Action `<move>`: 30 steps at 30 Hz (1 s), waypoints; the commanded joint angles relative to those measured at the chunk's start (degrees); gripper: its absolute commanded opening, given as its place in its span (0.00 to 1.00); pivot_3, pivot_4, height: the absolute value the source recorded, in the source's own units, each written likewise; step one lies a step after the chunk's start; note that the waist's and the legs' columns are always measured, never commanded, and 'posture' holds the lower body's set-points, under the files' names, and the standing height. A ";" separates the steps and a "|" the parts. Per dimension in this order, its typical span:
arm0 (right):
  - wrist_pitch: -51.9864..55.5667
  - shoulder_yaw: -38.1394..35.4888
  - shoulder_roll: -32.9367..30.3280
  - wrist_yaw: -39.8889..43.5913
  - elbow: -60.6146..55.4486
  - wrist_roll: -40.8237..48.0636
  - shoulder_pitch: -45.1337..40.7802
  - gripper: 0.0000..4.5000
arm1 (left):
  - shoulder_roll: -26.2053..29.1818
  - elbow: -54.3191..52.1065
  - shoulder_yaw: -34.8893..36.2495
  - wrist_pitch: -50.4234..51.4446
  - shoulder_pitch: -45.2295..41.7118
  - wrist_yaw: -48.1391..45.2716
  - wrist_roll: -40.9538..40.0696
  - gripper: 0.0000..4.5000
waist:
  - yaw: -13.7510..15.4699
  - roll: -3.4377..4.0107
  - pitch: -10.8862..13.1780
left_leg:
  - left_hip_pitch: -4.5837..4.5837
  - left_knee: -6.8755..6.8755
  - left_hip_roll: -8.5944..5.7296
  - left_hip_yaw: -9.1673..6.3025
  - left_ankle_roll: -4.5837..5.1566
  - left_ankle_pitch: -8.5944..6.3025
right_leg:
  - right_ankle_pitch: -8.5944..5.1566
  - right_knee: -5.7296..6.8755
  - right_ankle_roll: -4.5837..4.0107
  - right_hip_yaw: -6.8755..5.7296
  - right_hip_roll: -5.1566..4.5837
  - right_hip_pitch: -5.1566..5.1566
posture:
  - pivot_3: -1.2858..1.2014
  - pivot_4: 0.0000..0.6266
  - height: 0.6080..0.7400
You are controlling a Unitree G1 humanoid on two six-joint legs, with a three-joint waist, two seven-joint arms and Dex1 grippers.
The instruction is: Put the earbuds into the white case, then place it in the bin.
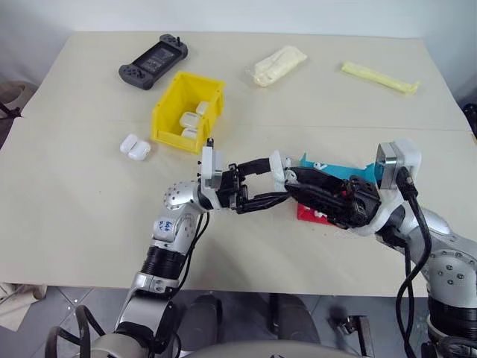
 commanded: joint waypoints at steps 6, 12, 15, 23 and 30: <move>3.55 -11.83 -10.88 5.69 2.13 5.45 5.82 0.54 | 0.94 -2.30 0.85 -1.69 -1.21 -2.46 -1.60 0.62 | 0.09 -0.01 0.01 | 0.01 -0.02 0.00 0.02 0.03 -0.02 | 0.00 -0.07 0.00 0.00 0.00 0.05 | 0.52 0.24 1.00; 3.83 -17.10 -17.32 11.02 4.67 3.08 8.81 0.45 | 9.48 -2.63 0.34 -4.40 0.88 -8.57 1.34 0.62 | -0.27 -0.01 0.01 | 0.10 -0.07 0.08 0.10 0.02 -0.01 | 0.00 -0.04 -0.01 0.01 0.04 0.02 | 0.52 0.24 1.00; 4.06 -15.03 -18.62 12.21 2.43 2.17 7.42 0.28 | 13.43 -2.48 -2.67 -9.46 0.13 -11.46 6.83 0.62 | 0.14 -0.01 0.01 | 0.08 -0.01 0.07 0.08 0.02 -0.01 | 0.00 -0.03 -0.01 0.02 0.04 0.04 | 0.52 0.24 1.00; 4.66 -2.71 -17.58 10.98 -3.04 0.75 -3.63 0.01 | 13.44 -5.34 -9.36 -5.64 -3.86 -5.42 14.86 0.62 | 0.08 -0.04 0.02 | 0.00 -0.01 0.03 -0.01 0.03 -0.02 | 0.03 -0.11 0.03 0.01 0.03 0.04 | 0.52 0.24 1.00; 9.10 6.57 -14.76 6.14 -3.98 1.68 -12.07 0.01 | 13.38 -6.25 -12.30 -2.28 -4.77 -3.17 17.07 0.62 | -0.09 -0.04 0.02 | 0.00 -0.01 0.04 -0.01 0.02 -0.01 | 0.03 -0.08 0.02 0.00 0.03 0.01 | 0.52 0.24 1.00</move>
